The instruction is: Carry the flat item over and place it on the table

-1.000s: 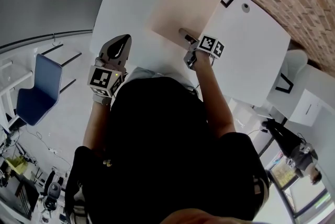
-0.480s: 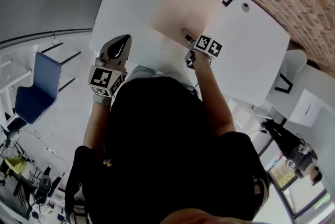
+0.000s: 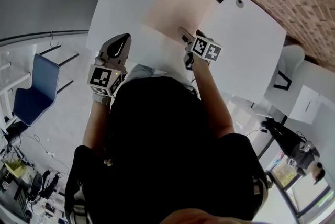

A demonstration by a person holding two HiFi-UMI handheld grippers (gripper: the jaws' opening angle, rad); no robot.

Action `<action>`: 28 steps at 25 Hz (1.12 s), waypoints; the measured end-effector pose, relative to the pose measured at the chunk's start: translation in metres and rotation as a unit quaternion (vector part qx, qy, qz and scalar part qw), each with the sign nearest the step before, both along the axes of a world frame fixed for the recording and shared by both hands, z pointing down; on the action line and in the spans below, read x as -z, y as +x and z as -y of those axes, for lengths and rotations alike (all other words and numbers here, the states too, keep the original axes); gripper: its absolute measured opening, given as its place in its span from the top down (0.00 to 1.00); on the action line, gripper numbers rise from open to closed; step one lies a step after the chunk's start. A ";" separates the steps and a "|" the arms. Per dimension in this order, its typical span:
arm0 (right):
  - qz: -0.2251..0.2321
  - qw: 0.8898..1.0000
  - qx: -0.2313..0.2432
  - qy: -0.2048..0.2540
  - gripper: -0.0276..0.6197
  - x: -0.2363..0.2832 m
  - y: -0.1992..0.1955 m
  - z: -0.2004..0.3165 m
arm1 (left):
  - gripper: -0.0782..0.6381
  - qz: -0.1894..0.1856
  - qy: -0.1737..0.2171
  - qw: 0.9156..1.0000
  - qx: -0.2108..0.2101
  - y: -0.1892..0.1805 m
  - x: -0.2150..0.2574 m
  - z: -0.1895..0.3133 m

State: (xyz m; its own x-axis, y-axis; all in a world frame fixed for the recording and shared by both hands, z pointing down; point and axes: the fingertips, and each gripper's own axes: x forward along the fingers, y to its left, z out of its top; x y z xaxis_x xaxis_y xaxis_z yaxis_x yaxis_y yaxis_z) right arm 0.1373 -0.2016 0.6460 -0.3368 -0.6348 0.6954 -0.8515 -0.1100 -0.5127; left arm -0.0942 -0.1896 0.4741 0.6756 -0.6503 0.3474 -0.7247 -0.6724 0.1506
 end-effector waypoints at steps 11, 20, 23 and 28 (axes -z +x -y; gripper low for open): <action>-0.057 0.964 0.122 0.228 0.82 0.137 -0.026 -0.017 | 0.88 -0.030 0.037 0.999 0.018 0.027 0.040 -0.026; -0.108 0.906 0.196 0.360 0.93 0.225 -0.041 -0.062 | 0.88 -0.054 0.083 0.995 0.020 0.041 0.078 -0.052; -0.130 0.887 0.209 0.390 0.93 0.242 -0.040 -0.079 | 0.88 -0.059 0.098 0.993 0.016 0.045 0.090 -0.063; -0.147 0.868 0.223 0.420 0.93 0.260 -0.040 -0.107 | 0.88 -0.061 0.113 0.992 0.010 0.052 0.106 -0.084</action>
